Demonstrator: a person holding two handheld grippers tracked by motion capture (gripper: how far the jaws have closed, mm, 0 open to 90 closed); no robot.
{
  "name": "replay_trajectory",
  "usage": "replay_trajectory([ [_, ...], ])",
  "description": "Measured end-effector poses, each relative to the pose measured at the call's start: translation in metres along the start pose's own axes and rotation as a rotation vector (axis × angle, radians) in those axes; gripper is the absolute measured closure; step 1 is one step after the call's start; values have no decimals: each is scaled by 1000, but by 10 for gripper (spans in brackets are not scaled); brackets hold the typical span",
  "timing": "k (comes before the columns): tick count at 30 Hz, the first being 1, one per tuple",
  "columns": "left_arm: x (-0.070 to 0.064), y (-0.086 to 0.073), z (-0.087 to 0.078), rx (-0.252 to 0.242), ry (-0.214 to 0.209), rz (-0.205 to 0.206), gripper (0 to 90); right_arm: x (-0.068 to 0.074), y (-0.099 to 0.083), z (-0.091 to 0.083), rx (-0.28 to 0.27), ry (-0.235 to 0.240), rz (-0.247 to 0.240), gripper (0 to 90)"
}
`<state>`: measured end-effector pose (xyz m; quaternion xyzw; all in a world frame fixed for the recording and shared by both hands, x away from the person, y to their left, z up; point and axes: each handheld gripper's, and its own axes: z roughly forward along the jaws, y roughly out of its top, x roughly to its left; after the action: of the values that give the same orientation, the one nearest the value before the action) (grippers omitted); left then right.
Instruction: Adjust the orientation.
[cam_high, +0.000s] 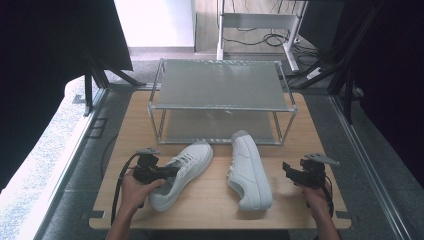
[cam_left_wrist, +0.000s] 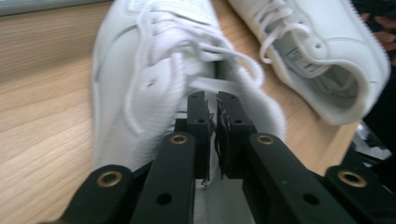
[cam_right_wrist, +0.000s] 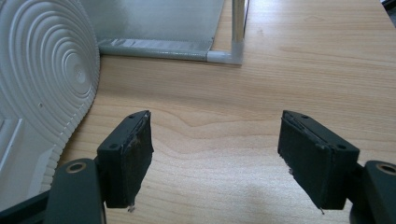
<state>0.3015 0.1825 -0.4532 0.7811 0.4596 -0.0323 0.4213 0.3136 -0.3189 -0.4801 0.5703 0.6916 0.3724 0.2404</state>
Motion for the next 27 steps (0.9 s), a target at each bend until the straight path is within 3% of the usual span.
replay_trajectory([
  [3,-1,1,-6,-37,-11,6,786,-1,0,-1,-1,0,4,266],
  [6,-5,4,-17,-90,-34,41,755,-1,0,0,-2,-2,5,266],
  [7,-7,7,-25,-121,-79,55,683,-1,0,0,-2,-2,6,266],
  [8,-7,7,-25,-121,-79,55,651,-1,0,0,-2,-2,6,266],
  [9,-8,7,-27,-140,-106,58,609,0,0,0,-1,1,2,266],
  [10,-9,8,-30,-163,-102,64,609,0,0,0,-1,1,2,266],
  [13,-12,8,-33,-206,-26,92,480,3,0,-1,-9,5,-4,266],
  [17,-12,7,-31,-219,-4,102,406,5,2,-2,-13,12,-12,282],
  [24,-8,5,-39,-303,47,81,341,14,7,-9,-42,22,-46,349],
  [27,-5,5,-45,-352,68,65,324,23,11,-15,-80,40,-88,442],
])
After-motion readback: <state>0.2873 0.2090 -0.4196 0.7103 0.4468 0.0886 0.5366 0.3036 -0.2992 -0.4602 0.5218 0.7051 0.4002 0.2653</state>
